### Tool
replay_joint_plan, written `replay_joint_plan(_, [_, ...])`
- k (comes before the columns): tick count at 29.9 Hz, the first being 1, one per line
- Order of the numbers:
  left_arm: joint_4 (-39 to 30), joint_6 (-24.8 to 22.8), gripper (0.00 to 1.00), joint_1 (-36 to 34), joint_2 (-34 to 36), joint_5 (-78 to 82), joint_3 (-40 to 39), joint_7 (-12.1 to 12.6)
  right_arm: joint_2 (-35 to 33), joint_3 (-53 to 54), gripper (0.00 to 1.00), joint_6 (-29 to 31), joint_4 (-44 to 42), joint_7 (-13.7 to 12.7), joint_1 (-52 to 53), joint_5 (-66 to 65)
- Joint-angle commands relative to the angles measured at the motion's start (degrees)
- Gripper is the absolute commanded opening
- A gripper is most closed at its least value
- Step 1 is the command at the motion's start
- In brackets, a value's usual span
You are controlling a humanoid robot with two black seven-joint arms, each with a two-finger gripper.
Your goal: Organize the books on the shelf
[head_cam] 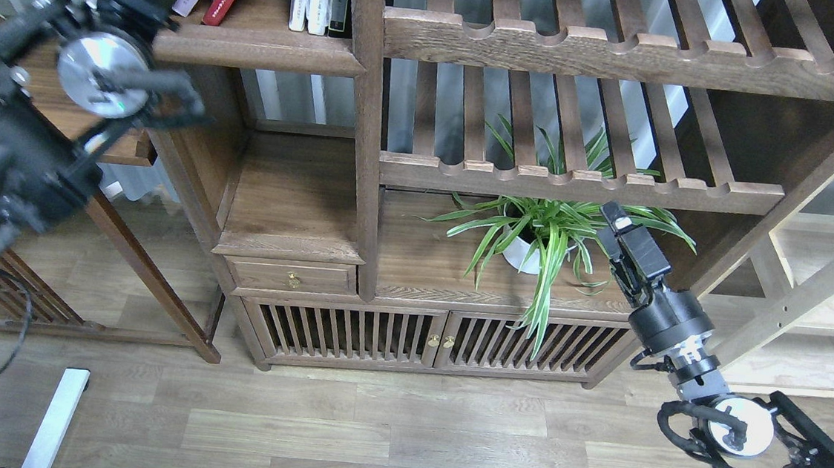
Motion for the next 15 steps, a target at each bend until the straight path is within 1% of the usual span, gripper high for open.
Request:
replay_joint_plan(1, [-3.9, 0.0, 0.99, 4.5, -2.2, 1.2, 0.3, 3.8, -0.1, 0.7, 0.86, 0.0, 0.8, 0.1, 0.4, 0.0])
replay_joint_plan(3, [-4.2, 0.0, 0.99, 6.7, -3.5, 2.9, 0.3, 5.0, -0.2, 0.9, 0.86, 0.0, 0.9, 0.0, 1.3, 0.0])
replay_joint_plan(6, [-4.0, 0.0, 0.99, 9.6, -5.5, 6.5, 0.7, 5.3, -0.2, 1.7, 0.86, 0.0, 0.9, 0.1, 2.8, 0.1])
replay_joint_plan(8, [-3.9, 0.0, 0.99, 11.5, -6.3, 8.9, 0.9, 6.1, -0.2, 2.0, 0.86, 0.0, 1.0, 0.1, 3.5, 0.2])
replay_joint_plan(10, [-3.6, 0.0, 0.99, 13.3, -7.6, 9.9, 1.2, 8.2, 0.1, 2.2, 0.86, 0.0, 1.4, 0.1, 4.2, 0.3])
replay_joint_plan(14, [-3.0, 0.0, 0.99, 14.7, -8.5, 9.9, 1.3, 14.1, 0.3, 2.2, 0.86, 0.0, 1.6, 0.1, 6.4, 0.4])
replay_joint_plan(15, [-2.9, 0.0, 0.99, 14.7, -8.7, 9.9, 1.3, 15.0, 0.5, 2.2, 0.86, 0.0, 1.7, 0.1, 6.8, 0.4])
